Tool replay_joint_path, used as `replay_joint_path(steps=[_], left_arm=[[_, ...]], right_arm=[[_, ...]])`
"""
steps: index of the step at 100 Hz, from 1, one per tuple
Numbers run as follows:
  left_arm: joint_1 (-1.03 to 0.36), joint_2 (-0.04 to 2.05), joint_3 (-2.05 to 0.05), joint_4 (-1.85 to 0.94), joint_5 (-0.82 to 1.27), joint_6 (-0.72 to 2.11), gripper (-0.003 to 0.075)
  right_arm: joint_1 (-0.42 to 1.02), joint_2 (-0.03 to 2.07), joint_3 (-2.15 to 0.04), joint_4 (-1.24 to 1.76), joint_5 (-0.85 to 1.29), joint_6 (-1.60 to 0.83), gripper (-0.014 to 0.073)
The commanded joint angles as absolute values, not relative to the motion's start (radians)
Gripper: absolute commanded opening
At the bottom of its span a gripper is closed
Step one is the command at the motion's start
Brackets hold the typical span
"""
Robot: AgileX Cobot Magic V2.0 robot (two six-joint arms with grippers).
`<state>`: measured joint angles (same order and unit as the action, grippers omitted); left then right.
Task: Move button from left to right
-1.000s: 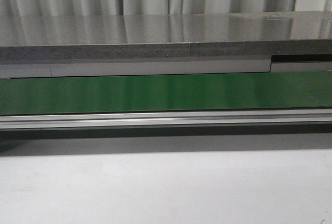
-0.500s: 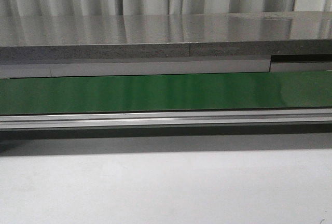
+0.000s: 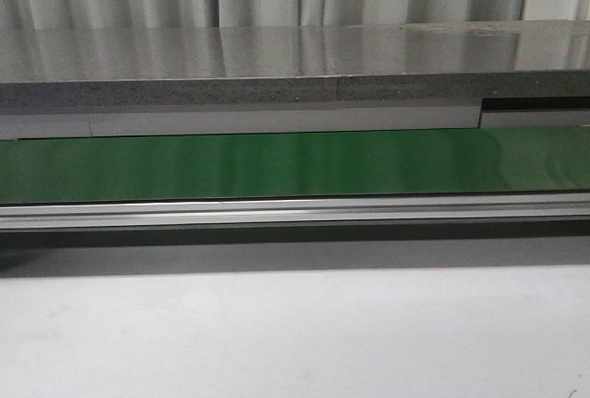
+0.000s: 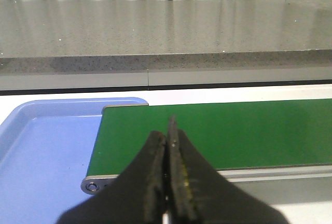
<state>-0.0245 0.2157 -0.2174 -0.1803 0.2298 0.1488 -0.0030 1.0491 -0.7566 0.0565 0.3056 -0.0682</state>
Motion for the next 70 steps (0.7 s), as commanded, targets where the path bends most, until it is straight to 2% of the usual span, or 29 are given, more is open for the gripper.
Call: replay_joint_path(steps=[1, 22, 44, 61, 70], left_arm=[[-0.03, 0.222, -0.247, -0.19, 0.149, 0.149, -0.0021], [-0.03, 0.222, -0.247, -0.19, 0.149, 0.149, -0.0021], [-0.03, 0.222, -0.247, -0.19, 0.149, 0.149, -0.0021], [-0.03, 0.222, -0.247, -0.19, 0.149, 0.149, -0.0021], [-0.03, 0.222, -0.247, -0.19, 0.149, 0.149, -0.0021]], right_arm=[[0.005, 0.953, -0.691, 0.061, 0.165, -0.067, 0.0552], [0.009, 0.712, -0.481, 0.065, 0.124, -0.067, 0.0552], [0.009, 0.478, -0.374, 0.094, 0.133, -0.066, 0.0552], [0.009, 0.384, -0.355, 0.094, 0.195, -0.066, 0.0548], [0.009, 0.377, -0.355, 0.094, 0.215, -0.066, 0.0517]])
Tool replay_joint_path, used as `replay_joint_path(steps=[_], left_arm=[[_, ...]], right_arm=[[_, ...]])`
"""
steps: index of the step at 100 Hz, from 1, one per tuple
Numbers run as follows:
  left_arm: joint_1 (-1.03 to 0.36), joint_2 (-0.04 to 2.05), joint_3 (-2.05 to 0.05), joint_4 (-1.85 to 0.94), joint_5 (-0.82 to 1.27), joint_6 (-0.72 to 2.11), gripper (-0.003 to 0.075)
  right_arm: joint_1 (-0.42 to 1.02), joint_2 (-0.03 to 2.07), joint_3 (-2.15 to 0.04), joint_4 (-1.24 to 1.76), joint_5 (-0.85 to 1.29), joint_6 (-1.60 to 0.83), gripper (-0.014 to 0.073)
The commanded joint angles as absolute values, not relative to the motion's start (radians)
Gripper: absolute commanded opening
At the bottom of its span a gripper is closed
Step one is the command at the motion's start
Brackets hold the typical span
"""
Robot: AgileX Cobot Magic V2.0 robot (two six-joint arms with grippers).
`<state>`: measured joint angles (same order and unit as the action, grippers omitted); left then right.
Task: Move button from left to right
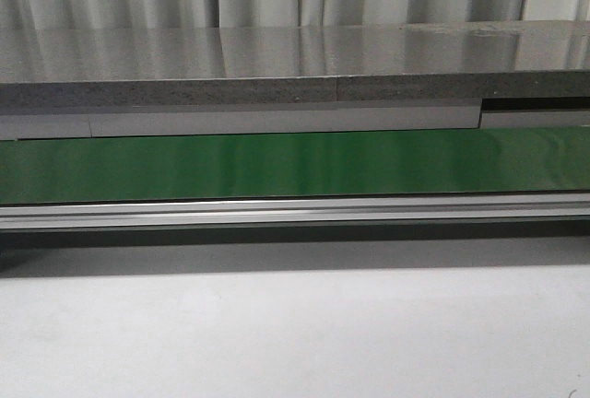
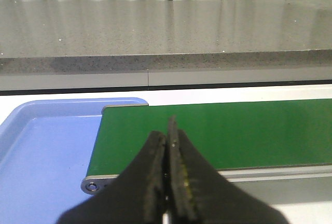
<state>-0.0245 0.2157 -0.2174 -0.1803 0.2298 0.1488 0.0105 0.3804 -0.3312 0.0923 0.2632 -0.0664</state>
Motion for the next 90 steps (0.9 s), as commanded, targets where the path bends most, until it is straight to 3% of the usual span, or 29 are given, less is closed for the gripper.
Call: replay_joint_path(steps=[1, 12, 39, 90], left_arm=[[-0.03, 0.222, -0.247, -0.19, 0.149, 0.149, -0.002], [-0.03, 0.222, -0.247, -0.19, 0.149, 0.149, -0.0021], [-0.03, 0.222, -0.247, -0.19, 0.149, 0.149, -0.0021], [-0.03, 0.222, -0.247, -0.19, 0.149, 0.149, -0.002]], right_arm=[[0.009, 0.377, -0.355, 0.094, 0.216, -0.066, 0.0509], [0.009, 0.377, -0.355, 0.094, 0.221, -0.066, 0.04], [0.009, 0.377, -0.355, 0.094, 0.203, -0.067, -0.0072], [0.009, 0.377, -0.355, 0.094, 0.198, -0.067, -0.0068]])
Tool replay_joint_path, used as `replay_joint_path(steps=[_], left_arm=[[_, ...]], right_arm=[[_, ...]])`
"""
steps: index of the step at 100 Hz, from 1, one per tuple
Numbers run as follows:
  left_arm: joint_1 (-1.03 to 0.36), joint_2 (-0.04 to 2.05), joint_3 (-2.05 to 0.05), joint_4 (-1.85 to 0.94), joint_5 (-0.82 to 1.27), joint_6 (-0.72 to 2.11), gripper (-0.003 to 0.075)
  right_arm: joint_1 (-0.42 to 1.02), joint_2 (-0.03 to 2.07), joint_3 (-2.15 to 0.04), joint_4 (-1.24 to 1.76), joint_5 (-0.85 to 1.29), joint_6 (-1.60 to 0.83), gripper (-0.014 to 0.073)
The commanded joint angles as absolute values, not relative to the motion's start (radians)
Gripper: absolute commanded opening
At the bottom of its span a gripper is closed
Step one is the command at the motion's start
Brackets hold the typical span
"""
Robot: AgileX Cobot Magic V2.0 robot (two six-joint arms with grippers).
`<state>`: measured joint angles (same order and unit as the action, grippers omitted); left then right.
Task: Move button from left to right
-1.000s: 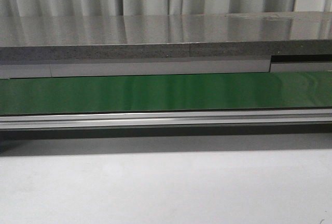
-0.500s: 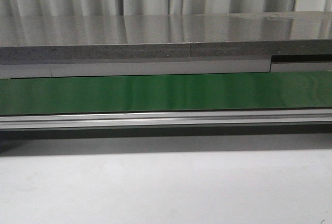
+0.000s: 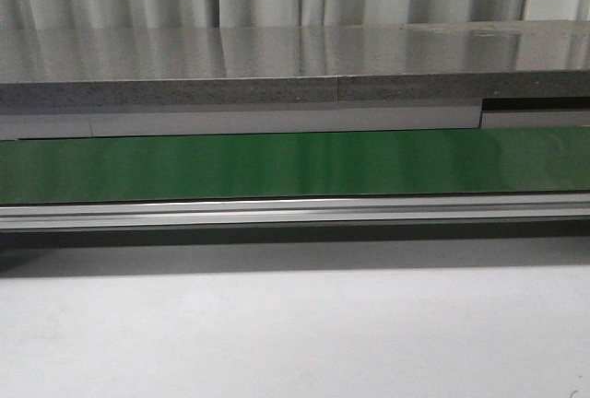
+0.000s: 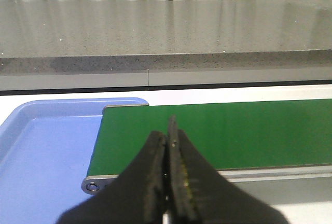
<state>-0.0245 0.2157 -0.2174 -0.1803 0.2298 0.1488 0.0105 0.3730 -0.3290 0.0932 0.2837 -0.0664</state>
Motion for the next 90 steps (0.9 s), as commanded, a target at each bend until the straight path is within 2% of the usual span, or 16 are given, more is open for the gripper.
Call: replay_joint_path(steps=[1, 42, 90], left_arm=[[-0.03, 0.222, -0.247, -0.19, 0.149, 0.149, -0.0021], [-0.03, 0.222, -0.247, -0.19, 0.149, 0.149, -0.002], [-0.03, 0.222, -0.247, -0.19, 0.149, 0.149, -0.002]], right_arm=[[0.009, 0.377, -0.355, 0.094, 0.198, -0.067, -0.0068], [0.01, 0.355, -0.314, 0.093, 0.14, -0.058, -0.0068], [0.082, 0.045, -0.074, 0.033, 0.074, 0.012, -0.0068]])
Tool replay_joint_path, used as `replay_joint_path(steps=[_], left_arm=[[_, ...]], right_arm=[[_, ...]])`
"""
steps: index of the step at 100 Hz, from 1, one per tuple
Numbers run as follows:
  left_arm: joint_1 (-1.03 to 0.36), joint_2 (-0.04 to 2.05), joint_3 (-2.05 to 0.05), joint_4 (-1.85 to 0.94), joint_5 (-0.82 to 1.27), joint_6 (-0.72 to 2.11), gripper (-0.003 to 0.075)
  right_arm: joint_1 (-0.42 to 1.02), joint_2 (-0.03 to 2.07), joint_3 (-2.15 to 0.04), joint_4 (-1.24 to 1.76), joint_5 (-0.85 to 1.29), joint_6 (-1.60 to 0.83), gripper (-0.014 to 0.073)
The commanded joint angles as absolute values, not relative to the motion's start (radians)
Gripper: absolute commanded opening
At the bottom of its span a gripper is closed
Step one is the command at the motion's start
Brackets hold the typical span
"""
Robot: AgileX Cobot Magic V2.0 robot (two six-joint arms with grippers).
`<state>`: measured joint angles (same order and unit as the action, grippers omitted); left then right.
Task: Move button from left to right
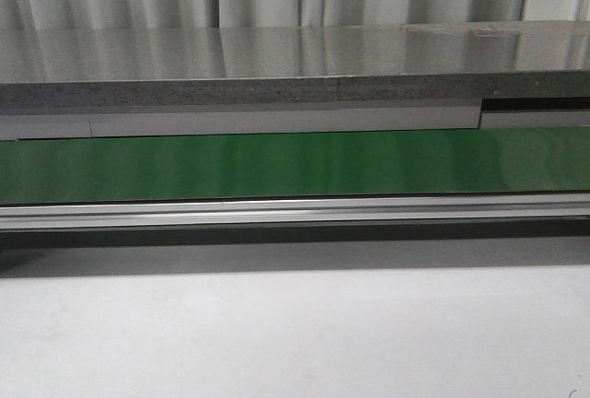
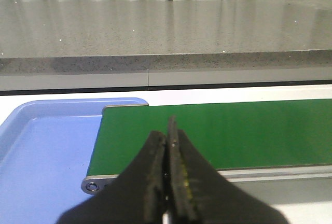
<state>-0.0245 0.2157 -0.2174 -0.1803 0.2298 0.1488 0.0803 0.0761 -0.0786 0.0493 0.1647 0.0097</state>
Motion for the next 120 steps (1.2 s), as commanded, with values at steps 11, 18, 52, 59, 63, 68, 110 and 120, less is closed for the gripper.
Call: replay_joint_path(steps=[11, 18, 52, 59, 63, 68, 110, 120], left_arm=[[-0.03, 0.222, -0.247, -0.19, 0.149, 0.149, -0.0021], [-0.03, 0.222, -0.247, -0.19, 0.149, 0.149, -0.0021], [-0.03, 0.222, -0.247, -0.19, 0.149, 0.149, -0.0021], [-0.03, 0.222, -0.247, -0.19, 0.149, 0.149, -0.0021], [-0.03, 0.222, -0.247, -0.19, 0.149, 0.149, -0.0021], [-0.03, 0.222, -0.247, -0.19, 0.149, 0.149, -0.0021], [-0.03, 0.222, -0.247, -0.19, 0.149, 0.149, -0.0021], [-0.03, 0.222, -0.247, -0.19, 0.149, 0.149, -0.0021]], right_arm=[[0.082, -0.015, -0.029, 0.033, 0.058, 0.012, -0.0068], [0.082, -0.032, -0.004, 0.034, 0.035, 0.014, -0.0068], [0.082, -0.029, 0.01, 0.034, 0.031, 0.018, -0.0068], [0.081, -0.029, 0.01, 0.034, 0.036, 0.018, -0.0068], [0.081, -0.029, 0.01, 0.034, 0.036, 0.018, -0.0068], [0.081, -0.029, 0.01, 0.034, 0.036, 0.018, -0.0068], [0.081, -0.029, 0.01, 0.034, 0.036, 0.018, -0.0068], [0.081, -0.029, 0.01, 0.034, 0.036, 0.018, -0.0068]])
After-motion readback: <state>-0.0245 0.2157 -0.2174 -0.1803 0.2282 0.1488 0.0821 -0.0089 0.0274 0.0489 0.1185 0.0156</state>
